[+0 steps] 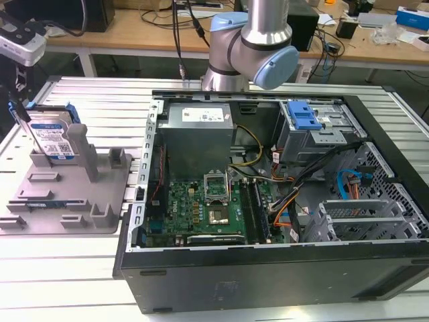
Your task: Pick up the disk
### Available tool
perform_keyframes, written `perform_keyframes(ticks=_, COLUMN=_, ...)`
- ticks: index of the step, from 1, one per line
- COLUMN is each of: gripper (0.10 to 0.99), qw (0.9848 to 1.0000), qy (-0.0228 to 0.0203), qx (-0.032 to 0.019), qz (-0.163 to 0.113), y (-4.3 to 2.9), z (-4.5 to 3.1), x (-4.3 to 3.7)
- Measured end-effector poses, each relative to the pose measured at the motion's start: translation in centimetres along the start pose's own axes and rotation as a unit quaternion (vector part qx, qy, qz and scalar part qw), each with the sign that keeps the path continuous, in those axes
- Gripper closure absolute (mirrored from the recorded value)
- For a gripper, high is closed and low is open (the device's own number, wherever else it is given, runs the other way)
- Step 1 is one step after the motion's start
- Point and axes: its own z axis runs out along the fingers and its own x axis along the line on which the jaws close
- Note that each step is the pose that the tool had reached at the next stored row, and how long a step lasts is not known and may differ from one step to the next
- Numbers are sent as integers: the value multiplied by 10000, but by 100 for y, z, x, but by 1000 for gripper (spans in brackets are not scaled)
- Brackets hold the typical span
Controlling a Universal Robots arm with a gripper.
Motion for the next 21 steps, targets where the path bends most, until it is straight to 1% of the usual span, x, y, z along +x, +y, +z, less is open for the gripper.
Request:
perform_keyframes(ticks=1, gripper=604, qw=9998, qy=7, qx=0, qz=-191, y=0, z=0, x=0)
perform_keyframes(ticks=2, gripper=604, qw=9993, qy=14, qx=0, qz=-381, y=0, z=0, x=0)
perform_keyframes(ticks=4, gripper=604, qw=9984, qy=21, qx=0, qz=-566, y=0, z=0, x=0)
perform_keyframes(ticks=5, gripper=604, qw=9975, qy=27, qx=0, qz=-713, y=0, z=0, x=0)
perform_keyframes(ticks=6, gripper=604, qw=9968, qy=30, qx=1, qz=-800, y=0, z=0, x=0)
perform_keyframes(ticks=8, gripper=604, qw=9929, qy=44, qx=2, qz=-1187, y=0, z=0, x=0)
perform_keyframes(ticks=10, gripper=604, qw=9905, qy=51, qx=4, qz=-1376, y=0, z=0, x=0)
perform_keyframes(ticks=11, gripper=604, qw=9873, qy=58, qx=6, qz=-1589, y=0, z=0, x=0)
perform_keyframes(ticks=12, gripper=604, qw=9846, qy=63, qx=8, qz=-1748, y=0, z=0, x=0)
perform_keyframes(ticks=13, gripper=604, qw=9815, qy=68, qx=11, qz=-1913, y=0, z=0, x=0)
perform_keyframes(ticks=15, gripper=604, qw=9780, qy=72, qx=18, qz=-2087, y=0, z=0, x=0)
perform_keyframes(ticks=17, gripper=604, qw=9752, qy=72, qx=26, qz=-2211, y=0, z=1, x=-1)
perform_keyframes(ticks=18, gripper=604, qw=9733, qy=74, qx=29, qz=-2295, y=0, z=1, x=0)
perform_keyframes(ticks=19, gripper=604, qw=9727, qy=75, qx=28, qz=-2318, y=0, z=0, x=0)
perform_keyframes(ticks=21, gripper=604, qw=9727, qy=75, qx=28, qz=-2320, y=0, z=0, x=0)
